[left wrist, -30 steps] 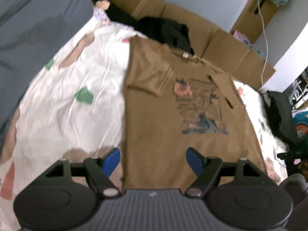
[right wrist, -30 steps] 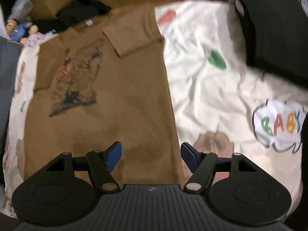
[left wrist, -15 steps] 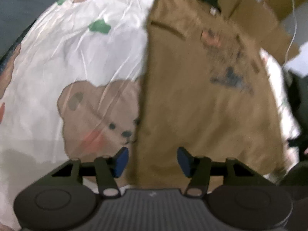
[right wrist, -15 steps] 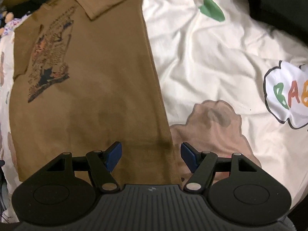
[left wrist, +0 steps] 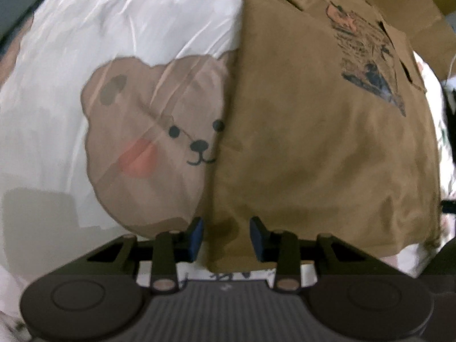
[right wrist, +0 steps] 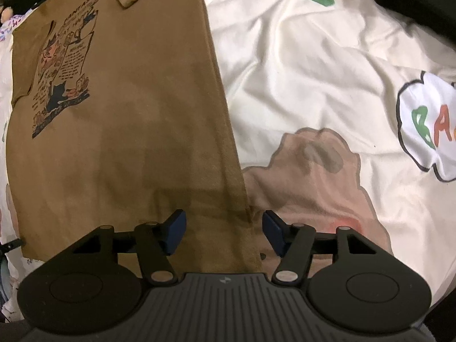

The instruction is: Fold clothes

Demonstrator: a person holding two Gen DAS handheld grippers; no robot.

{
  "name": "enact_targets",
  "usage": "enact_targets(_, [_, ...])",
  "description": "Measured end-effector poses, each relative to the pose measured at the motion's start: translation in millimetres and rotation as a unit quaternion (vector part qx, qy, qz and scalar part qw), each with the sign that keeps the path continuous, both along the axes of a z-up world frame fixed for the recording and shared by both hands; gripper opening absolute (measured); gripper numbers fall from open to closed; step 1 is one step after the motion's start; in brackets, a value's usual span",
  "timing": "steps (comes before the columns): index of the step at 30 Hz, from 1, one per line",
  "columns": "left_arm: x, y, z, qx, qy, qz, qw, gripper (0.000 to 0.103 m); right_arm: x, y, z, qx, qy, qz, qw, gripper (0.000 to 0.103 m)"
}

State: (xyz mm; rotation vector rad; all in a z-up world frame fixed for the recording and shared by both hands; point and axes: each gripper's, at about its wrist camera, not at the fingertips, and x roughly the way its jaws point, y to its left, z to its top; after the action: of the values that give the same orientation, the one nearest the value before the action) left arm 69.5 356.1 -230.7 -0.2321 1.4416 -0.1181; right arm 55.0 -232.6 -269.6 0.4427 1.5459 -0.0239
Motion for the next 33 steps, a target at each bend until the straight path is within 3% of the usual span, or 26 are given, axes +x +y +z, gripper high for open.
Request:
enact_targets(3, [-5.2, 0.6, -4.8, 0.018, 0.008, -0.005, 0.9998, 0.038, -2.4, -4.7, -1.8, 0.004, 0.001, -0.001, 1.0, 0.057])
enact_targets(12, [-21.3, 14.8, -5.5, -0.009, 0.005, 0.017, 0.9998, 0.038, -6.9, -9.5, -8.9, 0.021, 0.013, -0.005, 1.0, 0.046])
enact_targets(18, [-26.2, 16.7, -7.1, -0.011, 0.011, 0.018, 0.9997, 0.038, -8.9, -4.1, -13.4, 0.03, 0.033, 0.006, 0.999, 0.045])
enact_targets(24, [-35.2, 16.9, -8.0, -0.008, 0.01, 0.013, 0.9998, 0.038, -10.0, 5.6, -21.1, -0.002, 0.071, 0.019, 0.997, 0.045])
enact_targets(31, [-48.2, 19.2, -5.6, -0.01, 0.007, 0.009, 0.9999, 0.038, -8.4, 10.7, -31.9, 0.001, 0.092, 0.021, 0.996, 0.045])
enact_targets(33, [-51.8, 18.8, -5.3, -0.009, 0.006, 0.008, 0.9999, 0.038, -7.8, 10.0, -33.6, 0.007, 0.09, 0.016, 0.996, 0.036])
